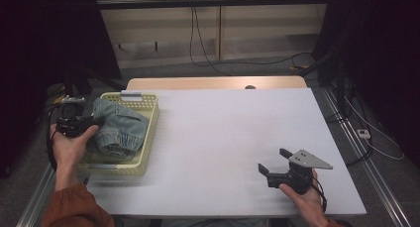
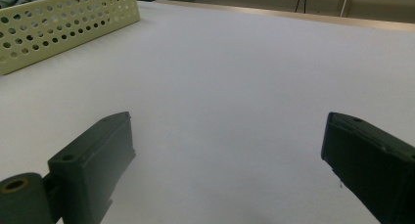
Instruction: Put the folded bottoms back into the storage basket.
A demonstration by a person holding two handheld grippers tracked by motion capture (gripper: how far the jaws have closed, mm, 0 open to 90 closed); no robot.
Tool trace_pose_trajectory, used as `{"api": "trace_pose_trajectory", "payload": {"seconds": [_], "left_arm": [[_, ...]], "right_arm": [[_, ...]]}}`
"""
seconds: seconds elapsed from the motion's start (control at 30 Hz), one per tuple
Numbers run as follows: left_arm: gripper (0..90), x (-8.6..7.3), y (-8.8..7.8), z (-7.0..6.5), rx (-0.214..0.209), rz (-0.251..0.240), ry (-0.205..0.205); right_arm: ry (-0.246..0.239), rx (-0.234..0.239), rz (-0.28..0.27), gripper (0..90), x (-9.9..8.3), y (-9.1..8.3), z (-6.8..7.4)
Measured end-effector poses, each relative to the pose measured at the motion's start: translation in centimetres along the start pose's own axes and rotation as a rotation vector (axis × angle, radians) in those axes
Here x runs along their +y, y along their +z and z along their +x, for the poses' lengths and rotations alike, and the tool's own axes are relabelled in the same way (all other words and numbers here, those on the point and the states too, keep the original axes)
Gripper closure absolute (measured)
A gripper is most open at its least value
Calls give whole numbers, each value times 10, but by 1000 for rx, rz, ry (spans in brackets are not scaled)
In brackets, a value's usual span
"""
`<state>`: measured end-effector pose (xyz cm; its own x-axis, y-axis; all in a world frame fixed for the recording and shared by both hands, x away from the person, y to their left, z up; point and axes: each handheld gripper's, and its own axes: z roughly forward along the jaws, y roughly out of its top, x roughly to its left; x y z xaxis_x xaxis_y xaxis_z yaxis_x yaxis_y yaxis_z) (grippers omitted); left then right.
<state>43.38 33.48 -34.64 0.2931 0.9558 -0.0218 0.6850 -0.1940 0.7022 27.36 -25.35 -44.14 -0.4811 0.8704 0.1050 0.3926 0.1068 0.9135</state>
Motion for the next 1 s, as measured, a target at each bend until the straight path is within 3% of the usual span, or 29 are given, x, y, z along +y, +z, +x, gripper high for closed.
{"api": "trace_pose_trajectory", "payload": {"seconds": [0.17, 0.5, 0.8, 1.0], "left_arm": [[724, -2, 3, 4, 5, 7, -15], [724, -4, 10, 4, 30, 24, -8], [723, -3, 15, 1, -28, 14, -21], [719, -3, 19, -1, -8, 24, -8]], "right_arm": [[2, 0, -2, 51, 0, 0, 0], [0, 1, 0, 52, 0, 1, 0], [-2, 2, 0, 52, 0, 1, 0], [-5, 5, 2, 52, 0, 1, 1]]}}
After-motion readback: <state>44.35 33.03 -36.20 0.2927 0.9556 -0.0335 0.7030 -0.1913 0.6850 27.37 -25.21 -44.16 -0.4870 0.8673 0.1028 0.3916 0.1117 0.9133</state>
